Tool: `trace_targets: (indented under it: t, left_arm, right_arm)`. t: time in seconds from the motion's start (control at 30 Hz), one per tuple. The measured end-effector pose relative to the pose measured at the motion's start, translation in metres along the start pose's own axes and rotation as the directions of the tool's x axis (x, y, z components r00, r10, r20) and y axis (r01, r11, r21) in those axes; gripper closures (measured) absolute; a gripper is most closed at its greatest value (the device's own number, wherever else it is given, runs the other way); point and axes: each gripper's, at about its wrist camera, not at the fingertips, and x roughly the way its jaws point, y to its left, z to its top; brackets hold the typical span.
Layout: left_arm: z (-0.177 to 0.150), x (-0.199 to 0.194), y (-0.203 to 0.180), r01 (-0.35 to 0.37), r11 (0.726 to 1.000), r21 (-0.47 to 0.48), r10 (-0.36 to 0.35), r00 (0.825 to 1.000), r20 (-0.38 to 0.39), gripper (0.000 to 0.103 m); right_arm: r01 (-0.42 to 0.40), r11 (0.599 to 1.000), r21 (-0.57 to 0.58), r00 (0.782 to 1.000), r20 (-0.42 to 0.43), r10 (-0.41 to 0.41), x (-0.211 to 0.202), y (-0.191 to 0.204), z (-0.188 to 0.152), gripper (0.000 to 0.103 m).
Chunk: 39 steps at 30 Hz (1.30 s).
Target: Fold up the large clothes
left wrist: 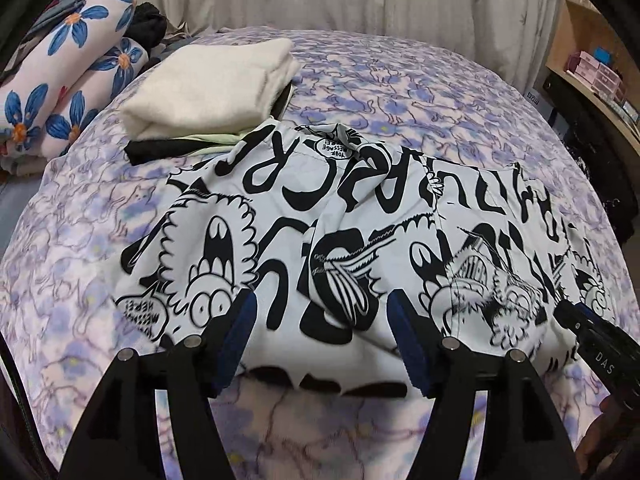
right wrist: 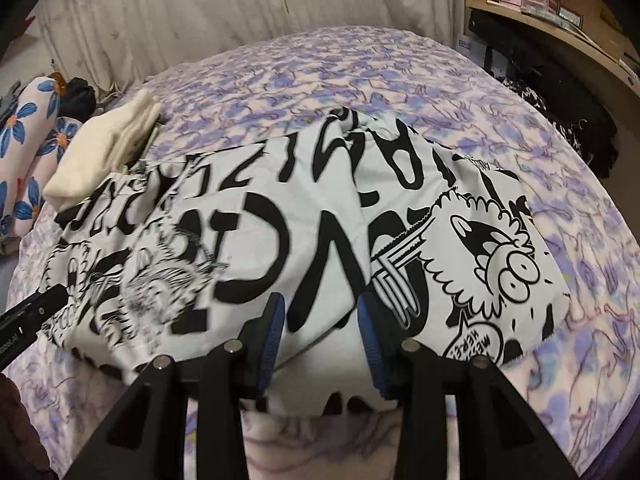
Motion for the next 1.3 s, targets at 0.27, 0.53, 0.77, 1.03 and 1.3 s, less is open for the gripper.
trace_targets:
  t: [0.27,0.53,0.77,1.03,1.3]
  left_arm:
    - [-0.013,-0.023,0.012,0.021,1.000,-0.006,-0.021,1.000,0.004,0.030]
    - [-0.036,-0.017,0.052,0.145,0.986,-0.086,-0.147,0.989,-0.012,0.024]
    - [-0.064,0.031,0.091,0.194,0.949,-0.248,-0.215,0.975,-0.059,0.024]
    - [-0.060,0.072,0.113,0.255,0.895,-0.365,-0.271,0.963,0.007,0.024]
    - [-0.031,0.099,0.123,0.264,0.850,-0.455,-0.255,0.963,0.083,0.040]
  right_arm:
    - [-0.040,0.999,-0.018,0.999,0.010,0.040,-0.019,0.021,-0.009,0.065]
    - [-0.102,0.995,-0.012,0.994,0.034,0.102,-0.026,0.033,-0.013,0.065]
    - [-0.114,0.993,-0.035,0.992,0.049,0.116,-0.021,0.048,-0.011,0.065]
    - [-0.137,0.986,-0.093,0.988,0.063,0.144,-0.014,0.066,-0.012,0.065]
    - [-0.115,0.981,-0.153,0.986,0.106,0.132,-0.003,0.081,-0.003,0.066]
